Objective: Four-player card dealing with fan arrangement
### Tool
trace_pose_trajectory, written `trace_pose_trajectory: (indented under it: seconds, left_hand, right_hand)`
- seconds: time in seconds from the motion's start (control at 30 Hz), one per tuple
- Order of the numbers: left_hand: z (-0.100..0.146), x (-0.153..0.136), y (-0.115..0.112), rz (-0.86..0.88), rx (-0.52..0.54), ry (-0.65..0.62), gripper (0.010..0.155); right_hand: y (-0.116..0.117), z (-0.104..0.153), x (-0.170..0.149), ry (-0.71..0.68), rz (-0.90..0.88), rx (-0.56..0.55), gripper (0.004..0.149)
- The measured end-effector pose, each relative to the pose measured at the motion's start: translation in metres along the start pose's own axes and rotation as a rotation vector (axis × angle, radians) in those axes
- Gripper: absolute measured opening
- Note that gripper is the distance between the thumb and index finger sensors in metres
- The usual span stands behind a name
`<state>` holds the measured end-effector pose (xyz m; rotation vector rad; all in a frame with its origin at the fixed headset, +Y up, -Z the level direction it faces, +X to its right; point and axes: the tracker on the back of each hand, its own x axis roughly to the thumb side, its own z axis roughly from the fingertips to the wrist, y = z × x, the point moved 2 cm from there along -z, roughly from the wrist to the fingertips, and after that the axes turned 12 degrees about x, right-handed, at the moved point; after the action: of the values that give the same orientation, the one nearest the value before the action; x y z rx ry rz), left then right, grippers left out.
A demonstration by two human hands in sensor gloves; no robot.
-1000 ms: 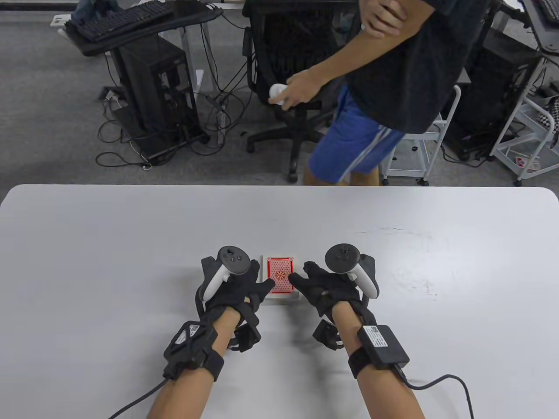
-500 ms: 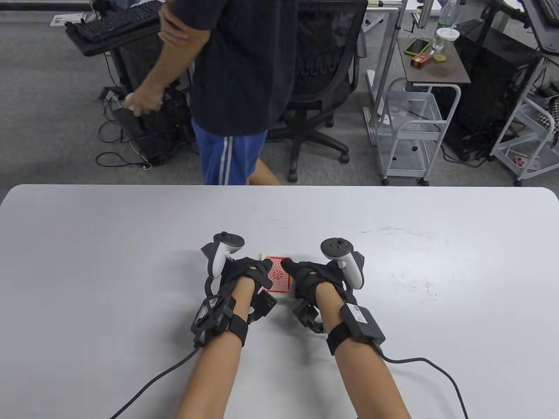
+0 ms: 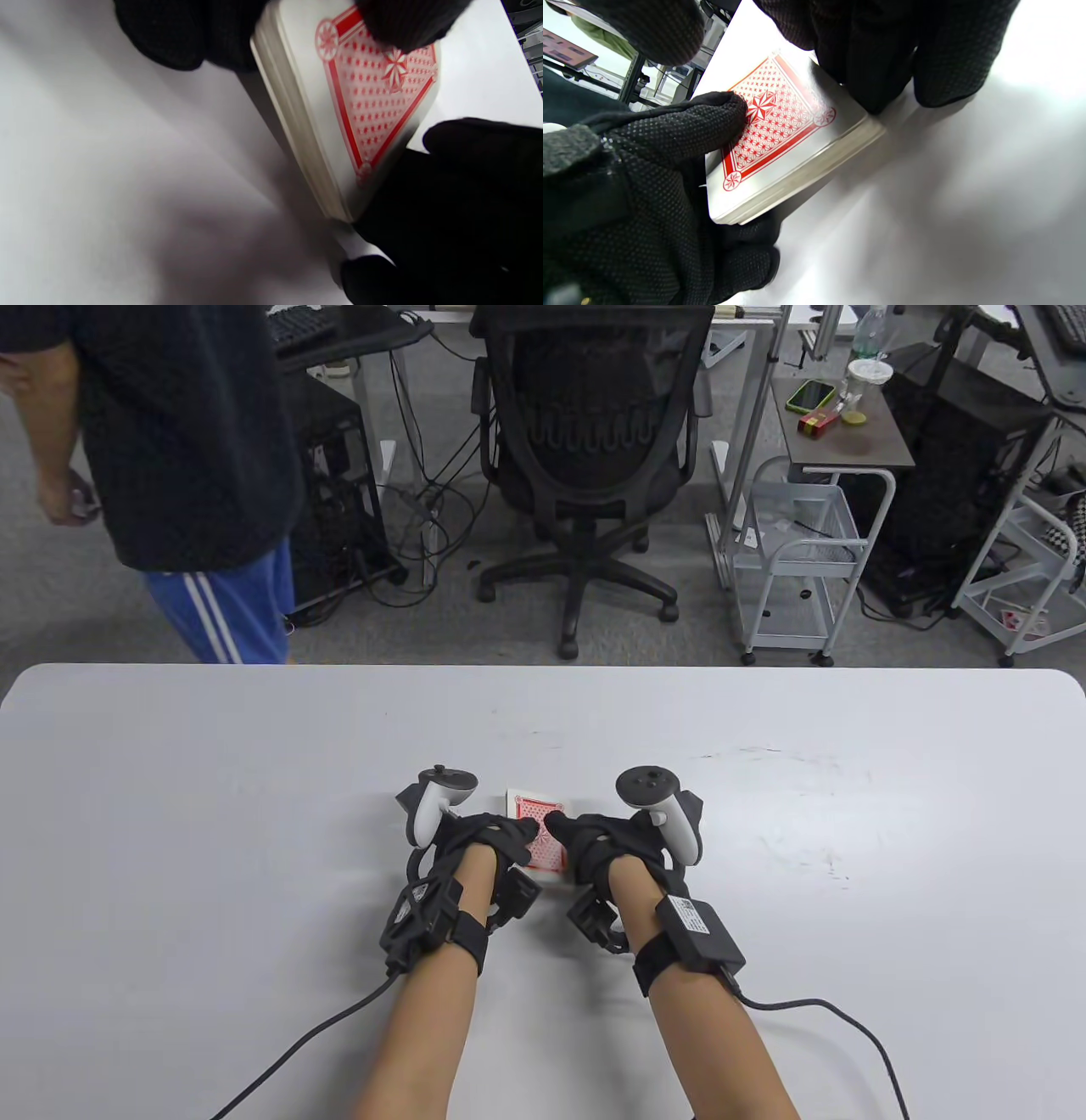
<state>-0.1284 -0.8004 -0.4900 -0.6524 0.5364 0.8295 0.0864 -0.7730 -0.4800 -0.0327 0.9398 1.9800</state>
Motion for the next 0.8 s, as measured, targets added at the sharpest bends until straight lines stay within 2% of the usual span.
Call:
trace_pose_trajectory:
  seconds: [0.1,0.2,0.33,0.57,0.67,0.8]
  left_hand:
    - [0.002,-0.002,-0.007,0.082,-0.043,-0.043,0.056]
    - [0.003,-0.006,-0.018,0.244,-0.119,-0.123,0.055]
    - [0.012,-0.012,-0.025,0.36,-0.12,-0.211,0.053]
    - [0.05,-0.012,-0.013,0.48,-0.149,-0.362,0.051]
    - [0.067,-0.016,-0.005,0.553,-0.177,-0.413,0.051]
    - [0.093,-0.032,0.004,0.661,-0.233,-0.491,0.051]
  right_hand:
    - [0.001,0.0,-0.003,-0.022,-0.047,0.032,0.082]
    - [0.002,0.001,-0.008,-0.048,-0.122,0.056,0.084]
    - [0.001,0.008,-0.012,-0.056,-0.159,0.049,0.087]
    - [0.005,0.035,-0.006,-0.113,-0.146,0.023,0.087]
    - [0.007,0.055,0.003,-0.189,-0.109,-0.04,0.08]
    - [0.015,0.092,0.015,-0.346,-0.032,-0.198,0.065]
